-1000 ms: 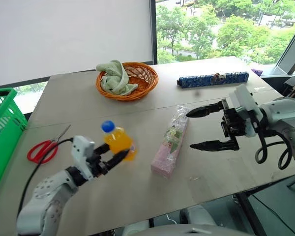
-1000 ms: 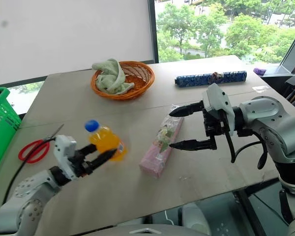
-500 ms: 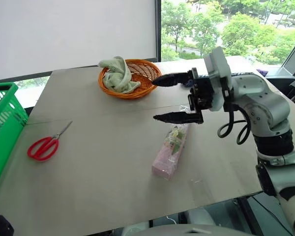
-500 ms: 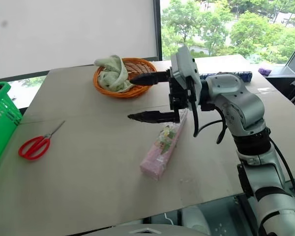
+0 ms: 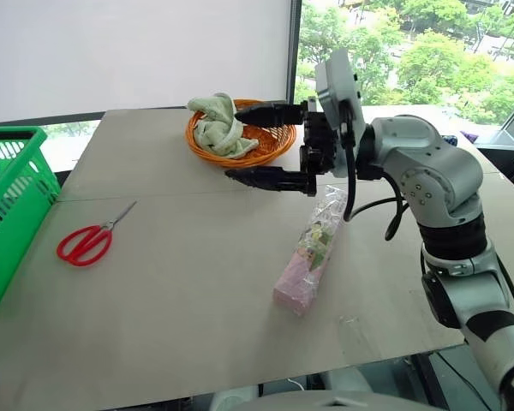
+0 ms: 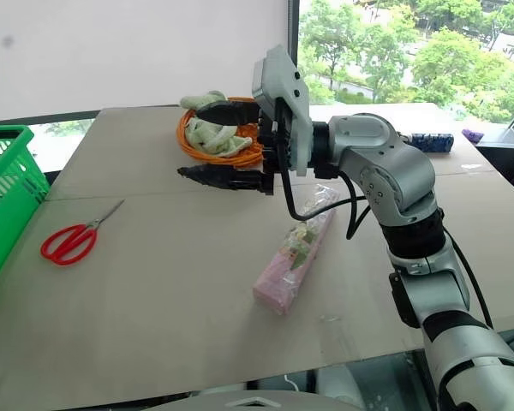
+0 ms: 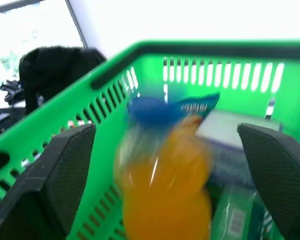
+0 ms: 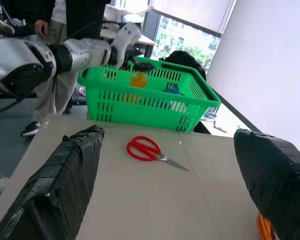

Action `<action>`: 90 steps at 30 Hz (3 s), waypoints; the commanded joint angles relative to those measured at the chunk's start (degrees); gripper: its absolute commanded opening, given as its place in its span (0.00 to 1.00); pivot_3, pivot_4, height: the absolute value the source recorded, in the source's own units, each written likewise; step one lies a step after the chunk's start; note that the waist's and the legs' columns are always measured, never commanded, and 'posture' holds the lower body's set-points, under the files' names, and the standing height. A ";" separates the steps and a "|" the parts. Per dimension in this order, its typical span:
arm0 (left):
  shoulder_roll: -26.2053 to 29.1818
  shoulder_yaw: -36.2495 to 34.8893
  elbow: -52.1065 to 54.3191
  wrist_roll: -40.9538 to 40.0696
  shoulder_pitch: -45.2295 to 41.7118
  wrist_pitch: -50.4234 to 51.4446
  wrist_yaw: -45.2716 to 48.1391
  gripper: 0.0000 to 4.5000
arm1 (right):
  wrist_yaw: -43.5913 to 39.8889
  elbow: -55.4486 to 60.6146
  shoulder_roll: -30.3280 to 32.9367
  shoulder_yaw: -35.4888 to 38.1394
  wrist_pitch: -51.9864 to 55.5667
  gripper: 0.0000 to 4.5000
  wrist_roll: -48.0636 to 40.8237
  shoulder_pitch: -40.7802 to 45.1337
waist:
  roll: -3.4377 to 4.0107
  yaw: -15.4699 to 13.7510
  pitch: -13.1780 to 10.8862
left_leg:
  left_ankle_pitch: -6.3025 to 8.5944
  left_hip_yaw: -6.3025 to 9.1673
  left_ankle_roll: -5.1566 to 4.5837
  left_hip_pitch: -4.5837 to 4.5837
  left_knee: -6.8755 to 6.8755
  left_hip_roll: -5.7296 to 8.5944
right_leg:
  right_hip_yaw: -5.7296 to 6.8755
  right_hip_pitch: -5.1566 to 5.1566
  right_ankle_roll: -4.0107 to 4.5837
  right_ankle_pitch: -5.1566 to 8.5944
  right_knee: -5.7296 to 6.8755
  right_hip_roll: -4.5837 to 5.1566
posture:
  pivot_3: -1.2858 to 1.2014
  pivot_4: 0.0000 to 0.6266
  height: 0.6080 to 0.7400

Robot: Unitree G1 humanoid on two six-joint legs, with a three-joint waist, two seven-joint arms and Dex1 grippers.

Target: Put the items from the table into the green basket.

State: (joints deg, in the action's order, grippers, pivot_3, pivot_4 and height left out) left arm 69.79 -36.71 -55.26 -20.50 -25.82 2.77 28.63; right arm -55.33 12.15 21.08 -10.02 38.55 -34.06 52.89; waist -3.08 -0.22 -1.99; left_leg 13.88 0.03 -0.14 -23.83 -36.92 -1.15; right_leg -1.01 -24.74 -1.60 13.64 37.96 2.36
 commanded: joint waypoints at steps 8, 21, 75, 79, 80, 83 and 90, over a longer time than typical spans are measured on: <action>-24.29 20.38 75.57 -43.46 4.32 56.05 -14.43 0.99 | 0.56 8.68 17.26 9.19 4.83 1.00 -0.60 -13.27 | 0.82 -0.47 0.23 | -0.20 -0.02 -0.38 0.00 -0.33 0.08 | 0.12 0.32 -0.01 -0.04 0.09 0.22 | 0.51 0.00 1.00; -42.19 37.94 67.31 -44.84 -12.25 85.12 -37.77 0.99 | 6.20 17.50 25.67 18.29 11.03 1.00 -5.83 -23.19 | 1.81 5.15 0.04 | -0.22 0.47 -0.43 1.66 -0.53 0.16 | -0.49 1.61 0.00 0.16 0.12 -1.79 | 0.45 0.00 1.00; 10.51 12.76 23.25 7.22 8.02 26.31 2.36 0.34 | -3.49 -7.05 1.67 -1.07 -3.85 1.00 0.02 7.67 | 1.56 -2.27 -0.62 | -0.03 0.43 -0.68 1.30 0.07 0.58 | -1.30 0.81 0.13 0.31 -0.07 -1.20 | 0.58 0.00 1.00; 13.66 22.20 7.20 15.72 -0.12 12.22 4.00 0.34 | -3.08 -9.46 -0.27 -2.22 -1.91 1.00 1.96 11.81 | 1.30 -2.30 -0.45 | -0.04 0.49 -0.65 0.97 0.18 0.58 | -1.17 0.49 0.14 0.30 -0.01 -0.90 | 0.57 0.00 1.00; 14.22 24.17 3.43 17.98 -2.43 9.62 3.59 0.34 | -2.94 -10.04 -0.72 -2.30 -1.60 1.00 2.30 12.55 | 1.27 -2.28 -0.44 | -0.03 0.50 -0.65 0.95 0.21 0.58 | -1.16 0.50 0.10 0.28 -0.02 -0.88 | 0.57 0.00 1.00; 15.12 29.05 -5.58 23.42 -7.38 3.55 3.02 0.34 | -3.23 -10.68 -1.29 -2.42 -1.47 1.00 3.22 13.29 | 1.19 -2.07 -0.39 | -0.03 0.47 -0.66 0.85 0.25 0.62 | -1.15 0.41 -0.02 0.21 0.02 -0.84 | 0.58 0.00 1.00; 14.11 28.21 -11.94 23.98 -14.44 -1.62 2.60 0.81 | -4.00 -9.91 -1.43 -1.60 -1.32 1.00 3.39 12.58 | 0.98 -2.12 -0.25 | -0.03 0.46 -0.67 0.44 0.09 0.61 | -0.81 0.15 -0.04 0.20 0.10 -0.91 | 0.58 0.00 1.00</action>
State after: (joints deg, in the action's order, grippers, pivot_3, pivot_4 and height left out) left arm 82.19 -6.63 -68.26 4.28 -38.46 2.79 32.27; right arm -59.19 0.98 19.59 -13.03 37.40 -30.46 64.55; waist -2.10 -2.34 -2.24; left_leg 13.85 0.66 -0.80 -23.69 -37.06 -0.56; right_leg -1.61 -24.74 -1.65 13.83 38.12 1.46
